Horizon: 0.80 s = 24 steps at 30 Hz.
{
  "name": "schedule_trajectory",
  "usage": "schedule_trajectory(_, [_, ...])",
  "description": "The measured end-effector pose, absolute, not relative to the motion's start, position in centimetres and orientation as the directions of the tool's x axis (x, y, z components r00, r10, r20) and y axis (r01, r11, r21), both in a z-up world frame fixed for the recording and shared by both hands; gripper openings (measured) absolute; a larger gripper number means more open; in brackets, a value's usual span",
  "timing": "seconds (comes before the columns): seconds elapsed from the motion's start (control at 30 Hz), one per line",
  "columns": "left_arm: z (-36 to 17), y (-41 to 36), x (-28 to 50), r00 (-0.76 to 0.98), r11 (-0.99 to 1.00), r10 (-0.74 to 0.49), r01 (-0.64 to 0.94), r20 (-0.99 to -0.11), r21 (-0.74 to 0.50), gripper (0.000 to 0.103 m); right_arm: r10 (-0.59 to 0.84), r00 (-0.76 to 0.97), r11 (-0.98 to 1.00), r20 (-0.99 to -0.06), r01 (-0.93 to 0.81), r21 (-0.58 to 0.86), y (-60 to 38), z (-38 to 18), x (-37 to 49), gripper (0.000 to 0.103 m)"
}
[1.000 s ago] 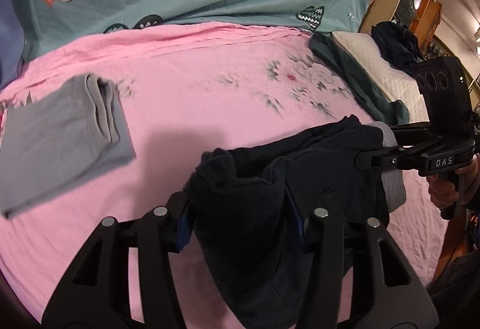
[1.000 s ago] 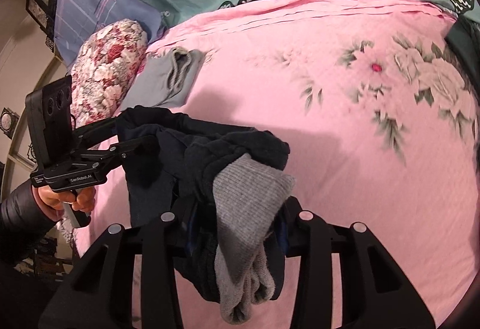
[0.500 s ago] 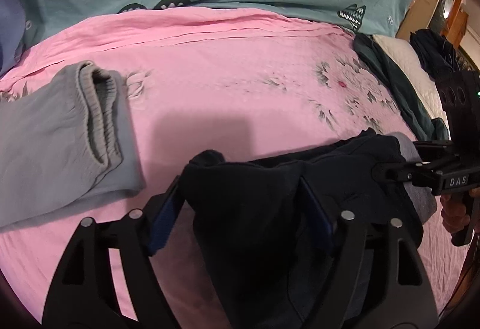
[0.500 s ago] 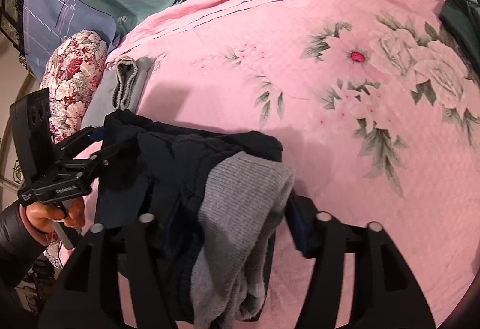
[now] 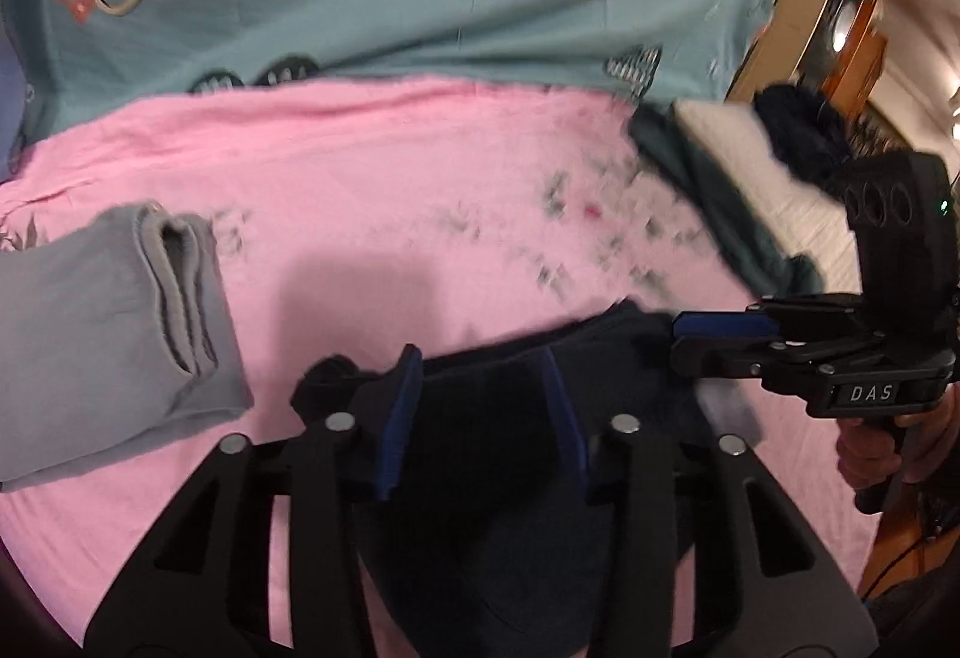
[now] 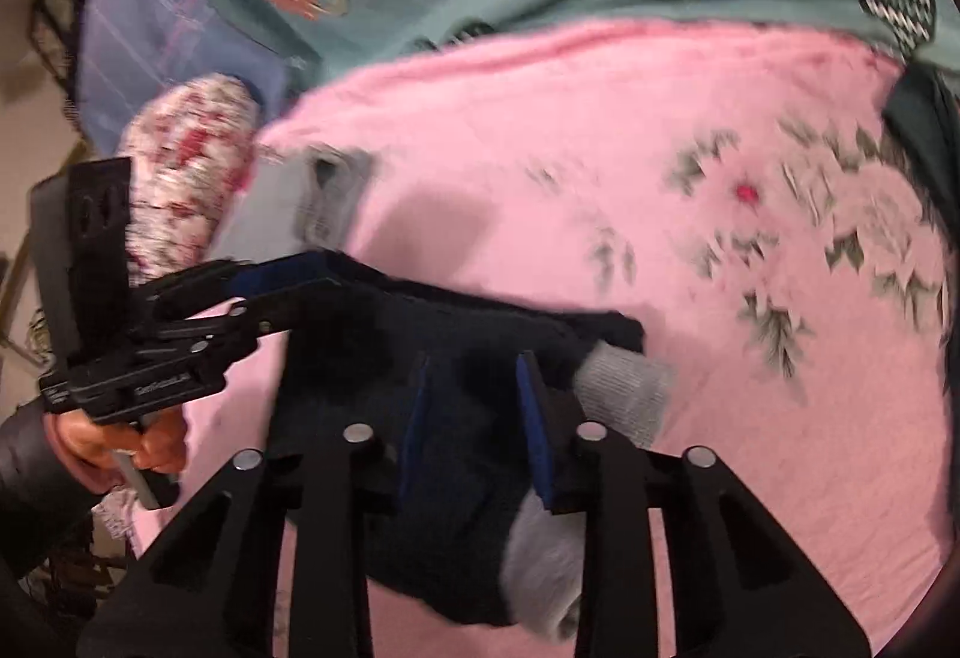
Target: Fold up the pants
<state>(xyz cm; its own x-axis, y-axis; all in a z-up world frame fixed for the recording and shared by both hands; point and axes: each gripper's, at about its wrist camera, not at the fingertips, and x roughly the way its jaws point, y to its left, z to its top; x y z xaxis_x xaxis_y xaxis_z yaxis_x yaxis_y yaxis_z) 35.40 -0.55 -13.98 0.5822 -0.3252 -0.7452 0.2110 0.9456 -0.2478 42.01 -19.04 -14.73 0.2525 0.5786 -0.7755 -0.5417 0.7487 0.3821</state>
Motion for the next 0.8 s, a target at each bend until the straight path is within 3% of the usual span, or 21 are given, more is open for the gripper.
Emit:
schedule_trajectory(0.07, [-16.2,-0.6,36.4,0.553,0.959,-0.28,0.186,-0.785,-0.212,0.033,0.554,0.247,0.775,-0.795,-0.503,0.384,-19.6,-16.5,43.0,0.007])
schedule_trajectory(0.1, [-16.9,-0.4,36.7,0.547,0.964,-0.262,0.177,-0.795,-0.196,0.025,0.586,0.232,0.762,-0.777,-0.485,0.43,-20.2,-17.2,43.4,0.006])
schedule_trajectory(0.33, [-19.2,0.3,38.8,0.545,0.977,-0.214,0.128,-0.811,-0.172,0.022,0.611,0.223,0.752,-0.759,-0.463,0.469,-20.8,-17.5,43.6,0.006])
schedule_trajectory(0.4, [-18.1,0.2,38.8,0.554,0.984,-0.176,0.101,-0.814,-0.144,0.021,0.606,0.239,0.756,-0.759,-0.47,0.456,-20.9,-15.7,42.8,0.01])
schedule_trajectory(0.47, [-16.0,0.7,37.8,0.589,0.987,-0.159,0.083,-0.792,-0.137,0.03,0.568,0.302,0.779,-0.766,-0.496,0.383,-21.3,-13.4,41.2,0.013])
schedule_trajectory(0.5, [-14.9,1.0,37.1,0.612,0.988,-0.149,0.072,-0.777,-0.133,0.049,0.558,0.33,0.782,-0.761,-0.516,0.35,-21.5,-12.2,40.2,0.013])
schedule_trajectory(0.53, [-13.8,1.4,36.1,0.639,0.989,-0.144,0.06,-0.756,-0.137,0.053,0.563,0.333,0.775,-0.757,-0.532,0.342,-21.6,-11.7,39.5,0.013])
schedule_trajectory(0.7, [-12.0,1.0,30.6,0.634,0.966,-0.256,0.152,-0.73,-0.207,0.053,0.604,0.247,0.707,-0.758,-0.605,0.366,-22.0,-11.6,35.8,0.013])
schedule_trajectory(0.8, [-13.9,-0.5,28.0,0.574,0.95,-0.309,0.215,-0.758,-0.225,0.053,0.499,0.238,0.755,-0.833,-0.591,0.284,-22.3,-14.6,35.4,0.013])
